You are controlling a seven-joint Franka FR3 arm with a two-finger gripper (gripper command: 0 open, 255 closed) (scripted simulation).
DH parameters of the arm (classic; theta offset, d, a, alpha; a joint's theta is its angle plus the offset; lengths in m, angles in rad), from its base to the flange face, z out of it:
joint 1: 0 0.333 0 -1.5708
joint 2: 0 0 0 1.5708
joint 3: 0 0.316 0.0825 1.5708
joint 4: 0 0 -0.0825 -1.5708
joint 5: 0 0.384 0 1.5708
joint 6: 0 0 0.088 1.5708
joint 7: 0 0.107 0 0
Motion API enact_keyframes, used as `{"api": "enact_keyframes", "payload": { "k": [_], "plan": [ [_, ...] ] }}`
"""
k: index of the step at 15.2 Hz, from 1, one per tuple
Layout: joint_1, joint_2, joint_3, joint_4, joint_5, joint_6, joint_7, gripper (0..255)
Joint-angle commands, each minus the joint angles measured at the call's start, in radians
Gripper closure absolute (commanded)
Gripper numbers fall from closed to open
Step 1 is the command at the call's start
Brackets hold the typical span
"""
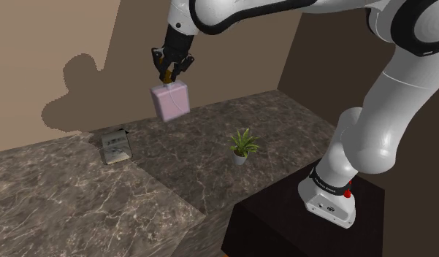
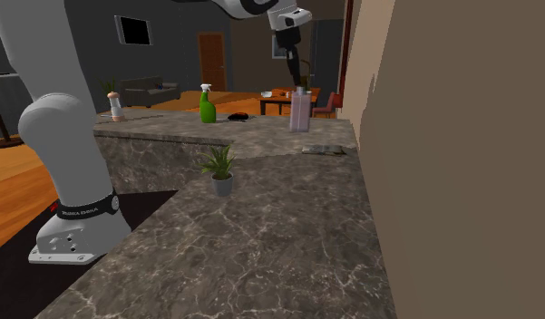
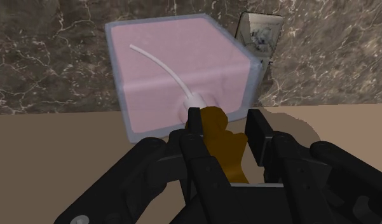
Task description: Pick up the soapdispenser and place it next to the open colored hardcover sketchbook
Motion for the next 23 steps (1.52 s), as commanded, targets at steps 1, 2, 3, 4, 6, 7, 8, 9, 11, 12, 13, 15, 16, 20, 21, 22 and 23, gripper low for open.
{"api": "enact_keyframes", "payload": {
  "k": [1, 2, 3, 4, 6, 7, 8, 9, 11, 12, 13, 15, 16, 20, 21, 22, 23],
  "plan": [
    [0.0, 0.002, 0.0, -0.025, 0.001, 0.028, -0.002, 255],
    [0.0, 0.004, 0.0, -0.036, 0.001, 0.041, -0.003, 255],
    [0.0, 0.007, 0.0, -0.047, 0.002, 0.054, -0.004, 255],
    [0.0, 0.009, 0.0, -0.058, 0.002, 0.068, -0.004, 255],
    [0.0, 0.015, 0.0, -0.078, 0.002, 0.093, -0.005, 255],
    [0.0, 0.018, 0.0, -0.088, 0.003, 0.106, -0.006, 255],
    [0.0, 0.021, 0.0, -0.098, 0.003, 0.119, -0.006, 255],
    [0.0, 0.024, 0.0, -0.107, 0.003, 0.132, -0.007, 255],
    [0.001, 0.032, 0.001, -0.125, 0.004, 0.158, -0.008, 255],
    [0.001, 0.036, 0.001, -0.134, 0.004, 0.171, -0.009, 255],
    [0.001, 0.04, 0.001, -0.143, 0.004, 0.184, -0.009, 255],
    [0.001, 0.049, 0.001, -0.159, 0.004, 0.209, -0.01, 255],
    [0.001, 0.054, 0.001, -0.167, 0.005, 0.222, -0.011, 255],
    [0.002, 0.076, 0.002, -0.197, 0.005, 0.273, -0.013, 255],
    [0.002, 0.081, 0.002, -0.203, 0.005, 0.286, -0.013, 255],
    [0.002, 0.087, 0.002, -0.21, 0.005, 0.298, -0.014, 255],
    [0.002, 0.094, 0.002, -0.216, 0.006, 0.311, -0.014, 255]
  ]
}}
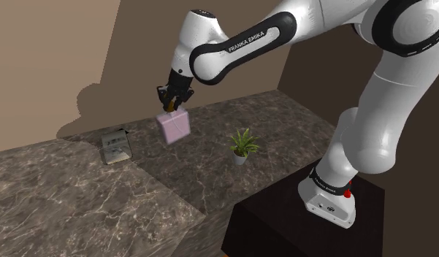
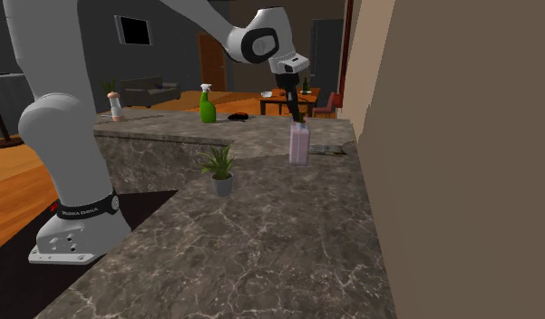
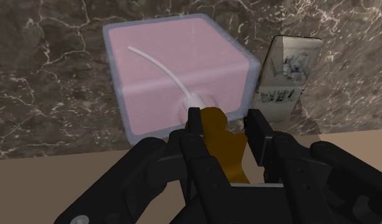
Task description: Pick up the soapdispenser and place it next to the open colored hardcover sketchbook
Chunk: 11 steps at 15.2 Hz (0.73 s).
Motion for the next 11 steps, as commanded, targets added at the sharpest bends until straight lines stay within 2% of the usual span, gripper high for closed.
{"api": "enact_keyframes", "payload": {
  "k": [1, 6, 11],
  "plan": [
    [0.001, 0.011, 0.001, -0.012, 0.0, 0.024, 0.0, 255],
    [0.001, 0.043, 0.001, -0.038, 0.0, 0.083, -0.002, 255],
    [0.001, 0.044, 0.001, -0.038, 0.0, 0.083, -0.002, 255]
  ]
}}
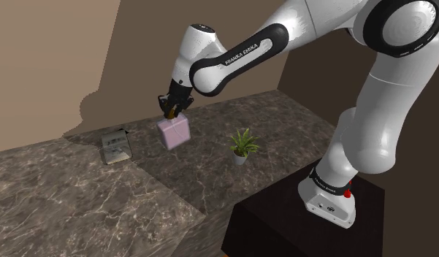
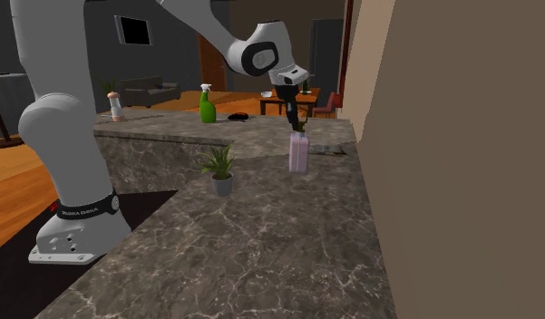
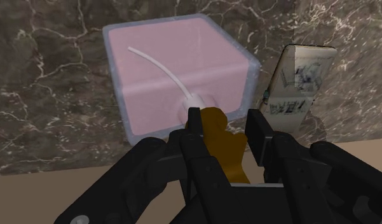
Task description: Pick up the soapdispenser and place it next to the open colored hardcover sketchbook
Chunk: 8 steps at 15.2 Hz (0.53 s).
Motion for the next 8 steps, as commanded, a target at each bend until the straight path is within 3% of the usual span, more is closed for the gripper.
{"api": "enact_keyframes", "payload": {
  "k": [1, 2, 3, 8],
  "plan": [
    [0.0, 0.0, 0.0, 0.0, 0.0, 0.001, 0.0, 255],
    [0.0, 0.0, 0.0, 0.0, 0.0, 0.001, 0.0, 255],
    [0.0, 0.0, 0.0, 0.0, 0.0, 0.001, 0.0, 0],
    [0.0, 0.0, 0.0, 0.0, 0.0, 0.001, 0.0, 0]
  ]
}}
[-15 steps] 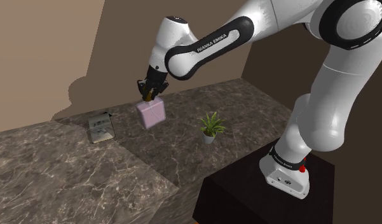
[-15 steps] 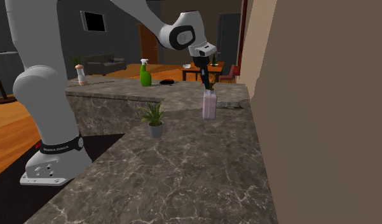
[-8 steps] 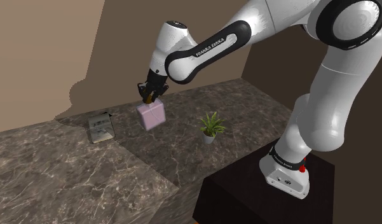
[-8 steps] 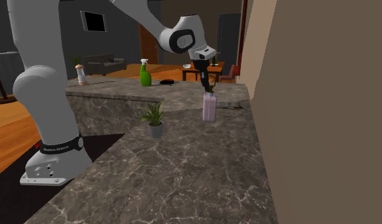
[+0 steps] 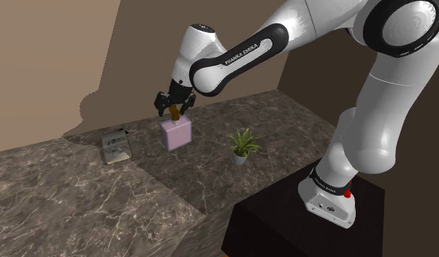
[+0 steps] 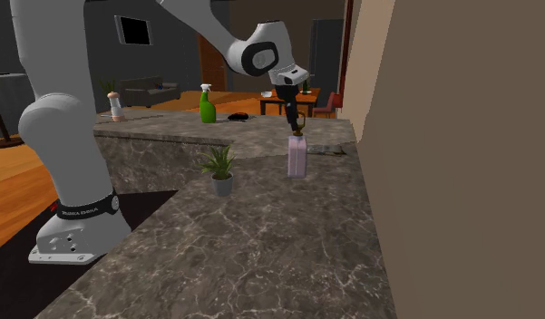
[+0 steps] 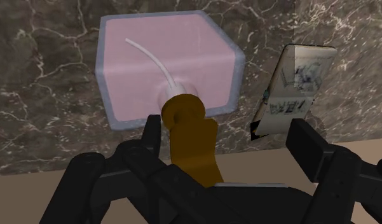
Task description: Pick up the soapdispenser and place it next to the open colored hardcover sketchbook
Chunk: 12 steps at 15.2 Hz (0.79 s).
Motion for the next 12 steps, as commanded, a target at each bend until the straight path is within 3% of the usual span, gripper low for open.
{"api": "enact_keyframes", "payload": {
  "k": [1, 4, 12],
  "plan": [
    [-0.001, -0.029, 0.0, -0.004, 0.002, -0.025, -0.001, 0],
    [-0.005, -0.107, -0.001, -0.008, 0.008, -0.099, -0.005, 0],
    [-0.005, -0.107, -0.001, -0.008, 0.008, -0.099, -0.005, 0]
  ]
}}
